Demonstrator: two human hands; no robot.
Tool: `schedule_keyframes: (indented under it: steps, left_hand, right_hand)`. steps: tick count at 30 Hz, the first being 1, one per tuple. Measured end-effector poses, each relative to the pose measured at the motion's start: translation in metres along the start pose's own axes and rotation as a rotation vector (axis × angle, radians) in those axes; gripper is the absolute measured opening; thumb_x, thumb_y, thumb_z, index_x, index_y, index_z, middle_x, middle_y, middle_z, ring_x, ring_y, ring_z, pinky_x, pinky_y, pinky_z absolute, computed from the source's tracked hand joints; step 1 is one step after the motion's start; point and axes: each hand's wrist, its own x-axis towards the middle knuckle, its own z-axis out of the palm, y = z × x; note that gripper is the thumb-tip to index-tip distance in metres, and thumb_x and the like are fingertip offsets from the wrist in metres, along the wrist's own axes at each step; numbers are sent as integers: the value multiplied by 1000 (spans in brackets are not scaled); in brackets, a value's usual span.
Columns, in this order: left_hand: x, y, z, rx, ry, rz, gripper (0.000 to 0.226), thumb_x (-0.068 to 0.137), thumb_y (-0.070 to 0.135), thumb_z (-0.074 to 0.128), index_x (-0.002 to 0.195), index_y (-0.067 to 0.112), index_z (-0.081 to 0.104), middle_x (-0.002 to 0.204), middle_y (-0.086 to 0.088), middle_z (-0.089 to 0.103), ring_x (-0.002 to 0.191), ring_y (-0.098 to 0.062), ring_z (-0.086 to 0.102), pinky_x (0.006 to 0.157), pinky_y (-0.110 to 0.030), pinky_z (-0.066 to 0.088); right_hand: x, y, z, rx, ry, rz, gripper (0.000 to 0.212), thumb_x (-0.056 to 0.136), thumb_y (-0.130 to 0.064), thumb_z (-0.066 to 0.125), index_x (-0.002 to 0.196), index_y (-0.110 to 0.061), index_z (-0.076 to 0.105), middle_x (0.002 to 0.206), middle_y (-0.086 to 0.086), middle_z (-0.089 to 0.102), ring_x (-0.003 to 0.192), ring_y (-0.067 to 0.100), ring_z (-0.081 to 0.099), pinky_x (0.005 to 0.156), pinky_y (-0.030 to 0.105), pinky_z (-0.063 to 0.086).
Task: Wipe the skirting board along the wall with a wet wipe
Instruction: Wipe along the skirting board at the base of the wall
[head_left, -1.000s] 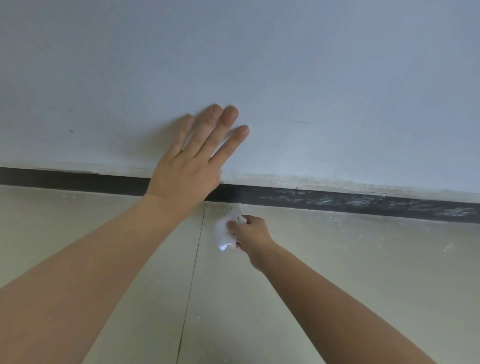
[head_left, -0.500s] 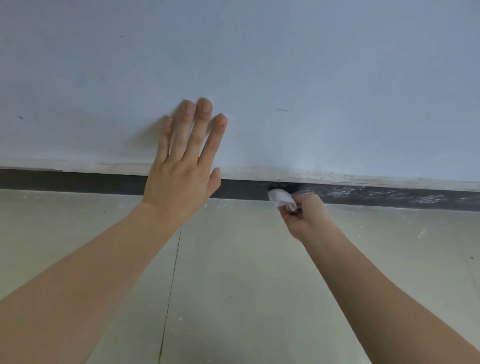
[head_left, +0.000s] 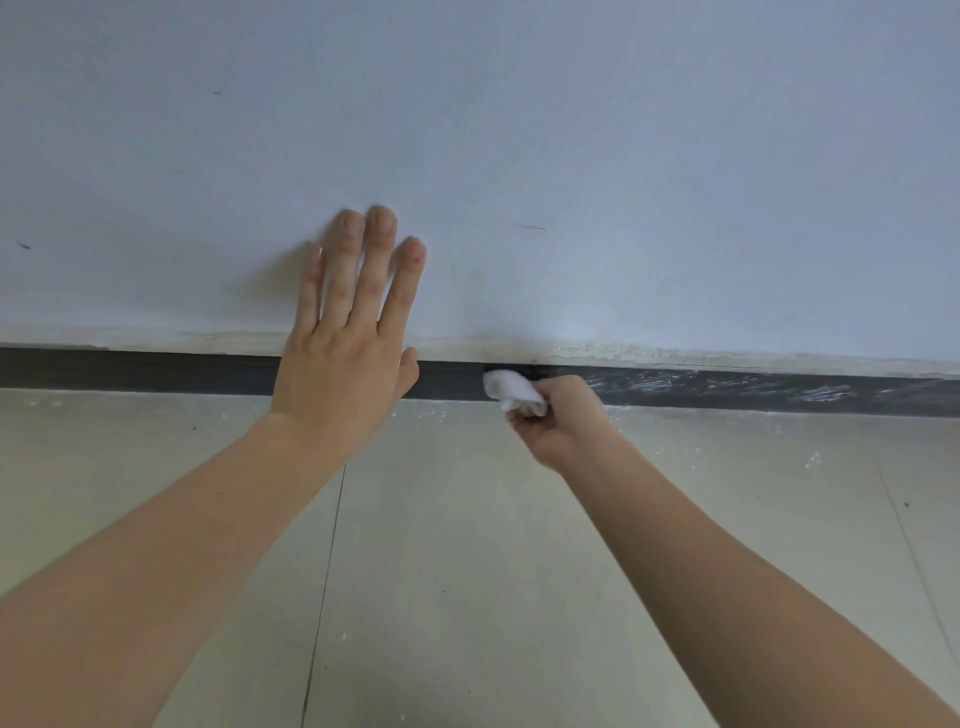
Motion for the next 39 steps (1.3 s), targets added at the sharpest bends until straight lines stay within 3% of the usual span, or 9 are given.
schedule_keyframes:
  steps: [7, 14, 18, 24, 30, 32, 34, 36, 39]
  left_hand:
    - [1, 8, 0, 11, -41, -13, 104, 77, 35, 72, 152, 1, 8, 152, -25, -2, 140, -44, 2, 116, -50, 4]
    - [-4, -5, 7, 54, -2, 40, 102, 78, 8, 67, 154, 10, -1, 155, -18, -25, 144, -36, -20, 118, -48, -3]
    - [-6, -12, 11, 68, 27, 74, 97, 82, -1, 59, 154, 13, -4, 152, -13, -34, 142, -31, -27, 118, -49, -2]
    - [-2, -12, 20, 79, 74, 69, 106, 80, 8, 72, 153, 10, -6, 153, -20, -29, 141, -38, -25, 117, -48, -8]
    - [0, -15, 27, 113, 120, 83, 109, 81, 11, 73, 152, 9, -9, 149, -18, -36, 140, -38, -28, 118, -48, -11]
    - [-1, -16, 27, 115, 117, 95, 105, 82, 11, 70, 152, 9, -9, 148, -18, -37, 140, -43, -21, 117, -48, -11]
    - [-2, -16, 27, 110, 116, 95, 103, 84, 10, 68, 152, 10, -9, 148, -17, -37, 140, -40, -26, 117, -48, -11]
    - [-2, -15, 27, 119, 118, 87, 99, 87, 10, 65, 152, 10, -10, 148, -18, -38, 138, -36, -32, 117, -48, -10]
    - [-4, -13, 28, 107, 107, 83, 94, 91, 14, 61, 152, 11, -12, 147, -17, -40, 137, -35, -35, 117, -47, -10]
  right_hand:
    - [-7, -32, -64, 425, 70, -113, 26, 86, 9, 27, 78, -5, 48, 46, 2, 31, 35, 12, 27, 45, 16, 37]
    - [-5, 26, 7, -88, -88, 58, 24, 91, 11, 36, 106, 7, 54, 82, 16, 58, 57, 19, 58, 40, 19, 50]
    - [1, -4, 2, -41, 28, -2, 21, 87, 14, 30, 92, 5, 48, 67, 13, 44, 22, 12, 43, 33, 16, 43]
    - [6, -30, -64, 333, 175, -102, 33, 82, 11, 22, 63, -15, 33, 45, 1, 24, 30, 12, 23, 36, 14, 33]
    - [5, 38, -18, 4, -114, 1, 31, 88, 8, 31, 85, 3, 61, 57, 5, 62, 51, 13, 48, 40, 16, 42]
    - [11, 72, 7, -129, -164, 66, 30, 89, 11, 35, 105, 10, 60, 80, 14, 67, 57, 16, 60, 50, 23, 52]
    - [17, 97, 27, -199, -163, 94, 35, 90, 12, 38, 123, 14, 50, 110, 24, 62, 86, 28, 66, 73, 34, 57]
    - [22, 108, 42, -224, -179, 102, 37, 90, 13, 39, 127, 13, 45, 128, 30, 54, 115, 39, 58, 95, 44, 51]
    - [29, 106, 56, -227, -155, 74, 39, 88, 15, 36, 126, 17, 44, 135, 32, 47, 126, 42, 47, 105, 47, 43]
